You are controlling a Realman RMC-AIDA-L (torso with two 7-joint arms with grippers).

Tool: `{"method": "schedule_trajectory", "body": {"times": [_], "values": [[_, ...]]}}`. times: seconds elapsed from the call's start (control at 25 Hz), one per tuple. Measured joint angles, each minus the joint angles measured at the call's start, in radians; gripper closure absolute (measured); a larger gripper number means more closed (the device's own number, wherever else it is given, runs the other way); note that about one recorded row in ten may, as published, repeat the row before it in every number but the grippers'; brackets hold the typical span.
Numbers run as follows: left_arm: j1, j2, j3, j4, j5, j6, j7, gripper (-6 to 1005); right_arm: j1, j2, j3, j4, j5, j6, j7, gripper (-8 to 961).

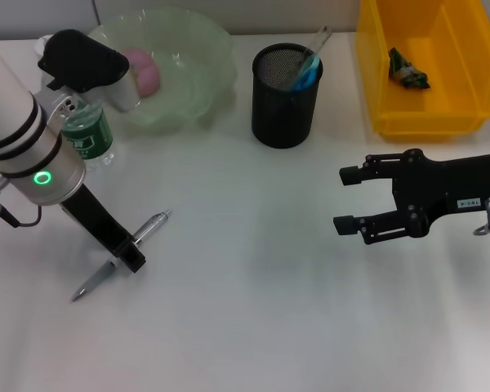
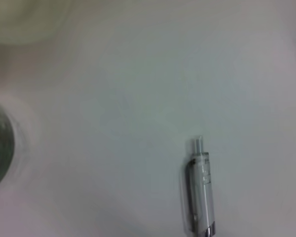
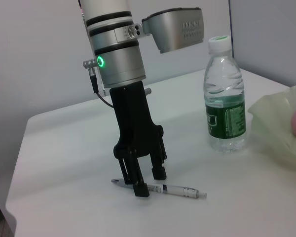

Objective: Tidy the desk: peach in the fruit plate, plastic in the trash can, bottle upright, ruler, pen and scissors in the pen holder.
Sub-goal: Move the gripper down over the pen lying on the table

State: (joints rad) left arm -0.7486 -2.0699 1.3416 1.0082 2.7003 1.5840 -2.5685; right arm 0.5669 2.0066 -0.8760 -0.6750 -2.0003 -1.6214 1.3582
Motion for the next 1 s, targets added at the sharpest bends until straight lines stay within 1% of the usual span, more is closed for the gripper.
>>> {"method": "schedule_trajectory", "body": {"times": [0.12, 0.24, 0.4, 0.64, 1.0], "values": [[-0.004, 0.000, 0.008, -0.007, 0.001, -0.004, 0.020, 309, 0.000, 0.000, 0.001, 0.000, 0.000, 0.000, 0.000, 142], [-0.005, 0.000, 0.008, -0.008, 0.002, -0.007, 0.022, 402, 0.001, 0.000, 0.002, 0.000, 0.000, 0.001, 0.001, 142], [-0.018, 0.000, 0.010, -0.026, 0.019, -0.010, 0.025, 450, 0.001, 0.000, 0.002, 0.000, 0.000, 0.002, 0.001, 142], [-0.029, -0.001, 0.010, -0.046, 0.023, -0.010, 0.033, 650, 0.001, 0.000, 0.002, 0.000, 0.000, 0.002, 0.002, 142], [-0.033, -0.001, 0.010, -0.048, 0.024, -0.011, 0.034, 685, 0.001, 0.000, 0.002, 0.000, 0.000, 0.002, 0.013, 142]]}}
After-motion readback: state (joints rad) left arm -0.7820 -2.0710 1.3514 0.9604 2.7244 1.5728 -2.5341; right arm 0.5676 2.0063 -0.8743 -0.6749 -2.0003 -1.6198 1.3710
